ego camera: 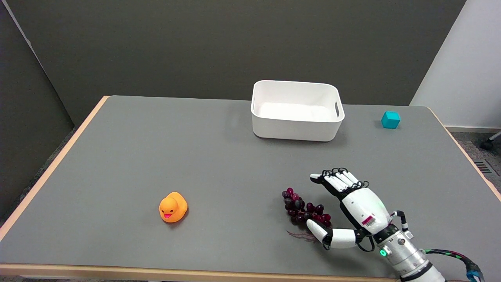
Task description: Pick up the grape.
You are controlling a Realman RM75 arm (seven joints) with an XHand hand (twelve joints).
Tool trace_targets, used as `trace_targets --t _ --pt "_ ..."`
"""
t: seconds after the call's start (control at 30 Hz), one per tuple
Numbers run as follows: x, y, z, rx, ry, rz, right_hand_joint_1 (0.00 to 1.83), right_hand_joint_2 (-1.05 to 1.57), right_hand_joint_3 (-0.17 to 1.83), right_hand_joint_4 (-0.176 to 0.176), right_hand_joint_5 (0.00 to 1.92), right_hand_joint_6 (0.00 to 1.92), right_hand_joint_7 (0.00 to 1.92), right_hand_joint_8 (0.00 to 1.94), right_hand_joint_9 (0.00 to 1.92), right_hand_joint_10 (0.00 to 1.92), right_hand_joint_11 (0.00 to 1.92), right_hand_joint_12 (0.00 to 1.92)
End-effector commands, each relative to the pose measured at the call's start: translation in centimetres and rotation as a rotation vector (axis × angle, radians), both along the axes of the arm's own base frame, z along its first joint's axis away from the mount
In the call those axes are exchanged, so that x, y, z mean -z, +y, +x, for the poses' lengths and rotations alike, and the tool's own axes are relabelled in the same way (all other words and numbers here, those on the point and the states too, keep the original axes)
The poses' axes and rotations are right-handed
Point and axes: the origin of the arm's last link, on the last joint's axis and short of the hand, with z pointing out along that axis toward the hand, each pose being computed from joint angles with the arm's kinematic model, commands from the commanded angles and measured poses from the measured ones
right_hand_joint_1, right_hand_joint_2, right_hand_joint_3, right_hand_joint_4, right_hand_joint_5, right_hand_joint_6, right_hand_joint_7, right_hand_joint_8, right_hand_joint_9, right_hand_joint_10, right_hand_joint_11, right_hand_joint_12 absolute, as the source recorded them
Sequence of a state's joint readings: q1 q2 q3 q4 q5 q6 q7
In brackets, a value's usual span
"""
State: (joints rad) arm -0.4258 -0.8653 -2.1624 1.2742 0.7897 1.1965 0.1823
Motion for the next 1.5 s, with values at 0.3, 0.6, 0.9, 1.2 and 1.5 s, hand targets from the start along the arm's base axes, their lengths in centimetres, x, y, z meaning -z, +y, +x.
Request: trace_targets --t 0.3,0.6,0.9,1.2,1.5 --pt "2.3 -0.8 -3.1 0.132 -0.069 -0.018 0.39 0.63 0.79 -0.093 0.21 0.42 0.32 0.44 0.15 0.84 0.07 1.27" --pt "3.5 -1.0 -2.7 0.119 -0.116 -0.009 0.39 0.64 0.79 -0.098 0.19 0.4 0.29 0.43 0.13 0.82 0.06 1.27" --pt "4.4 -1.7 -2.0 0.092 -0.139 0.008 0.46 0.65 0.8 -0.108 0.19 0.41 0.3 0.44 0.14 0.83 0.07 1.28" --pt "4.6 -2.4 -1.9 0.066 -0.13 0.003 1.28 1.08 0.35 -0.153 0.37 1.01 0.71 1.41 0.57 1.2 0.37 1.61" --pt "4.5 -2.7 -2.0 0.064 -0.122 0.001 1.13 1.39 -0.07 -0.176 0.4 1.66 0.74 1.63 0.67 1.45 0.32 1.92"
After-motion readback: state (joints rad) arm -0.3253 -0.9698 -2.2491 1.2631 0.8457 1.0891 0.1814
